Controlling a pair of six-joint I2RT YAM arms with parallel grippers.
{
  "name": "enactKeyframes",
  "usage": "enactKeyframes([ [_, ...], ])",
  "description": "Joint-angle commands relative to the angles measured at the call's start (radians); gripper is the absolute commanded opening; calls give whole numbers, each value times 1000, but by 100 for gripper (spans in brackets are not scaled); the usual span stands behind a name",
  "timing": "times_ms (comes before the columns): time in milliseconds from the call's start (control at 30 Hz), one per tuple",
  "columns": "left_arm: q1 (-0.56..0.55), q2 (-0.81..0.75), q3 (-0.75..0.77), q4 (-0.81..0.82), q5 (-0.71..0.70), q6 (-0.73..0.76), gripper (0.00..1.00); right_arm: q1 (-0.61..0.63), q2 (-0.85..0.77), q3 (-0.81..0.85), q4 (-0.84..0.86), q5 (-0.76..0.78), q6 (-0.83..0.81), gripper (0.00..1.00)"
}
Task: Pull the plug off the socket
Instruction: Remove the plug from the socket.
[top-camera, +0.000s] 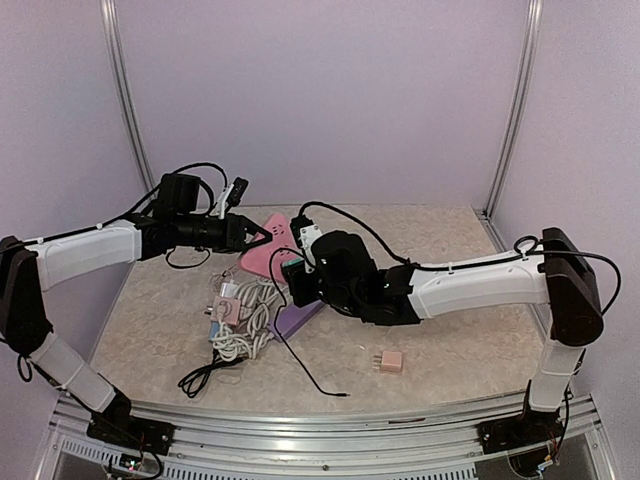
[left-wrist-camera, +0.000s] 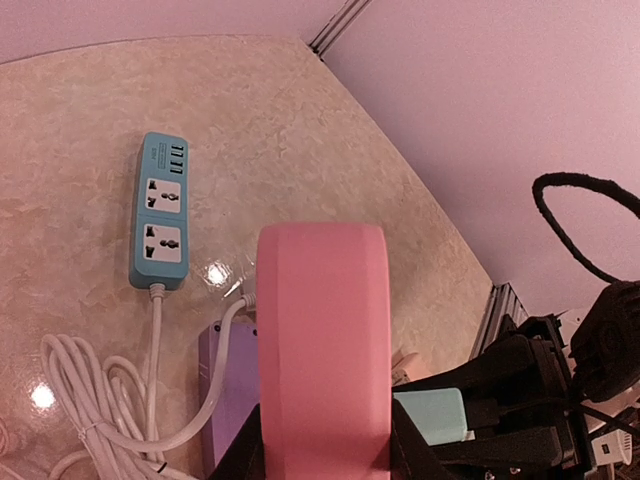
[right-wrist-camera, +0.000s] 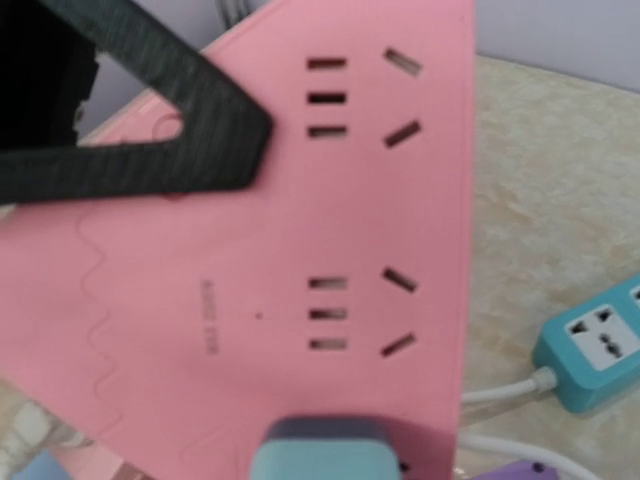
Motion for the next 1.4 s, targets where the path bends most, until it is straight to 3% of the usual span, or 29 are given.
enactKeyframes([
  [0, -3, -12, 11, 13, 15, 26, 0, -31, -88, -75, 119, -130, 64, 0],
  [167, -3, -15, 9, 18, 18, 32, 0, -80, -138, -160, 231, -258, 140, 0],
  [567, -3, -15, 6, 21, 17, 38, 0, -92, -127, -175, 261, -306, 175, 0],
  [1000, -3, -3, 11, 10, 7, 37, 0, 12, -73, -50, 82, -61, 17, 0],
  [1367, -3, 0, 16, 3, 2, 37, 0, 47, -24, 40, -25, 50, -41, 0],
])
